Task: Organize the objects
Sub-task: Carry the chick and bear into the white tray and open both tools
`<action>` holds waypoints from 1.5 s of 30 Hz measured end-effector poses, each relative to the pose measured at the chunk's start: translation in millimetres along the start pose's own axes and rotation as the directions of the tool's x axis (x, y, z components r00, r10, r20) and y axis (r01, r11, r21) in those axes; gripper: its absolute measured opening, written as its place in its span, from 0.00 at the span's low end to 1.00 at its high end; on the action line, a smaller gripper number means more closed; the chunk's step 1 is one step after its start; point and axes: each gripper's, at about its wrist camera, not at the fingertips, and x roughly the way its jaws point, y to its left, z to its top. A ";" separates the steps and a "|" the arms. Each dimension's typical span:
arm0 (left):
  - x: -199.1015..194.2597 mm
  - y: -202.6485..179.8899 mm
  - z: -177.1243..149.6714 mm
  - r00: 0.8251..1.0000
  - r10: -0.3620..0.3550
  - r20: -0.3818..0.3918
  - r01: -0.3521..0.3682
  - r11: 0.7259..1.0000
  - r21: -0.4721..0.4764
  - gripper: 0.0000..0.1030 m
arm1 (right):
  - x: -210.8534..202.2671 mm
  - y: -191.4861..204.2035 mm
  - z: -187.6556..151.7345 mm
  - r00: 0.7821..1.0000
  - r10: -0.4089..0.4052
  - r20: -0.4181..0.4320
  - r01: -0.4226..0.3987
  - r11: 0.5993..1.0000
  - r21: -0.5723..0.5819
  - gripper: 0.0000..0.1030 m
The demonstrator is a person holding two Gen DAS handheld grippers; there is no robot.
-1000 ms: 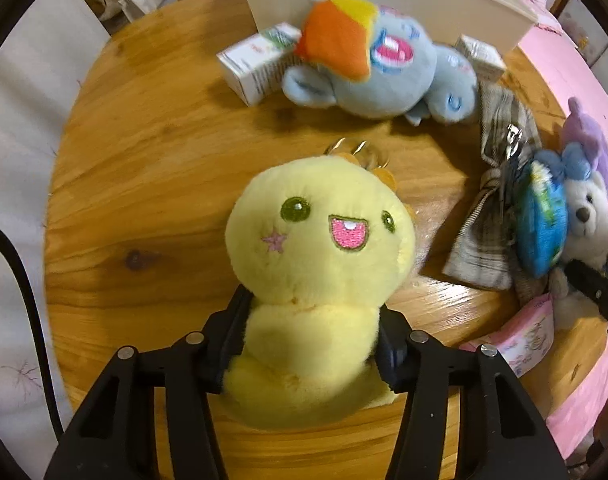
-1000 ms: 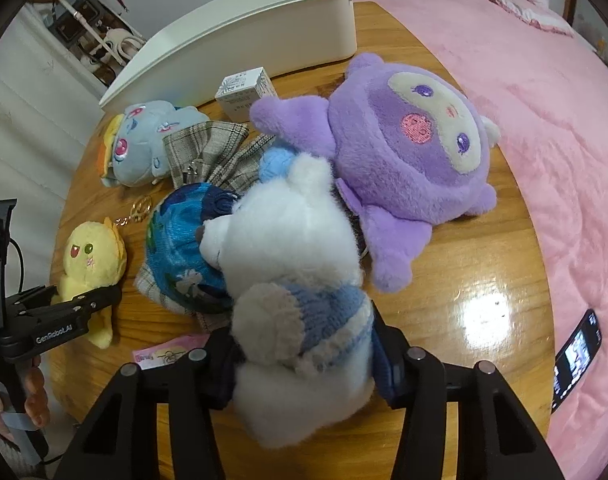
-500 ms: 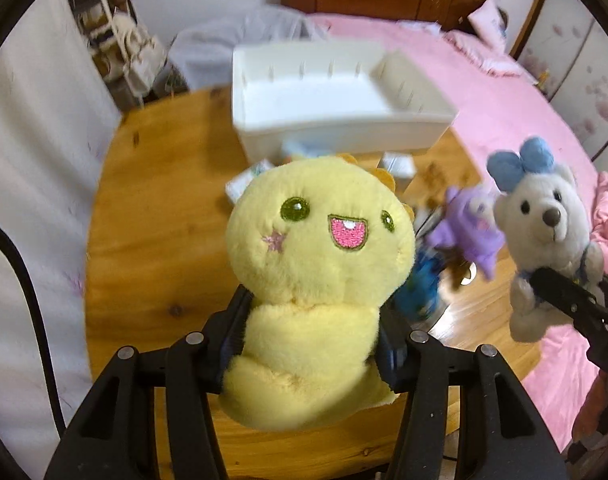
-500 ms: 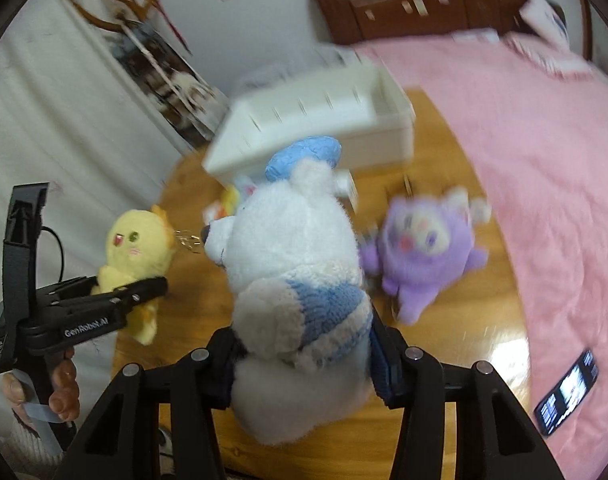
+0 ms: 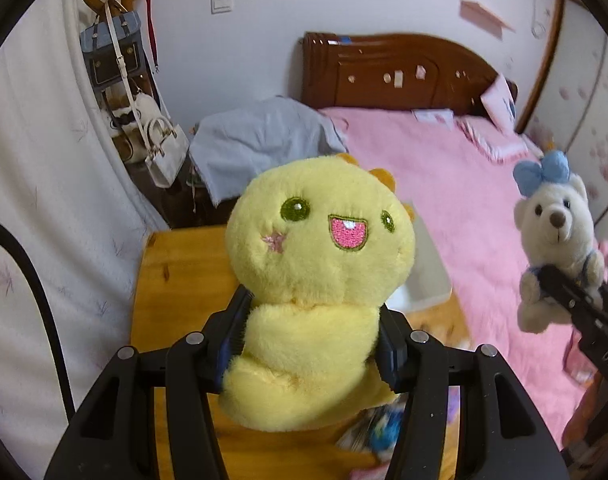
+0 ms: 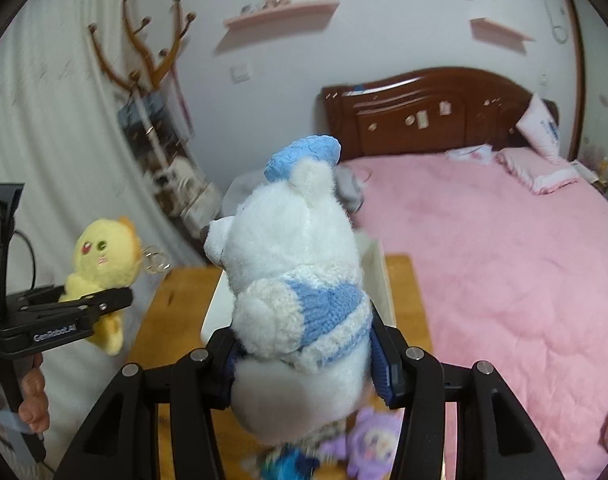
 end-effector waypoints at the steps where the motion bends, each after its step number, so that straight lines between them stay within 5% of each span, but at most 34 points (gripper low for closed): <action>1: 3.2 1.1 12.8 1.000 0.003 0.014 -0.003 1.000 -0.013 0.57 | 4.8 -0.7 9.4 1.000 -0.010 0.007 0.010 1.000 0.005 0.51; 7: 41.3 -4.0 49.9 0.998 0.017 0.062 -0.015 0.999 -0.037 0.57 | 66.8 -10.9 49.3 0.996 -0.083 -0.042 0.084 0.996 0.025 0.51; 12: 110.6 -15.2 47.6 0.999 0.029 -0.033 -0.028 0.999 0.024 0.57 | 129.7 -29.7 47.8 0.982 -0.103 -0.158 0.114 0.991 0.066 0.51; 18: 190.1 -6.4 33.7 0.988 0.021 -0.155 -0.027 0.999 -0.042 0.57 | 181.6 -37.9 18.0 0.958 -0.089 -0.273 0.123 0.986 0.109 0.51; 26: 245.9 -9.2 0.4 0.926 0.051 -0.374 -0.076 0.996 -0.053 0.59 | 231.5 -41.4 -27.3 0.904 -0.081 -0.420 0.146 0.982 0.124 0.57; 30: 254.8 -9.2 -10.3 0.900 0.152 -0.409 -0.174 0.985 -0.017 0.59 | 231.5 -42.4 -38.9 0.908 -0.051 -0.416 0.120 0.983 0.142 0.70; 34: 244.2 -7.6 -16.0 0.924 0.114 -0.365 -0.141 0.989 -0.049 0.66 | 220.1 -42.0 -40.3 0.921 -0.027 -0.390 0.090 0.985 0.145 0.79; 36: 239.2 -10.9 -14.6 0.927 0.081 -0.367 -0.108 0.993 -0.052 0.88 | 218.1 -37.8 -37.8 0.928 -0.006 -0.373 0.074 0.983 0.169 0.79; 45: 186.9 -22.1 -4.6 0.966 0.055 -0.252 -0.064 0.998 -0.026 0.94 | 176.3 -32.3 -34.5 0.949 0.049 -0.312 0.028 0.971 0.238 0.79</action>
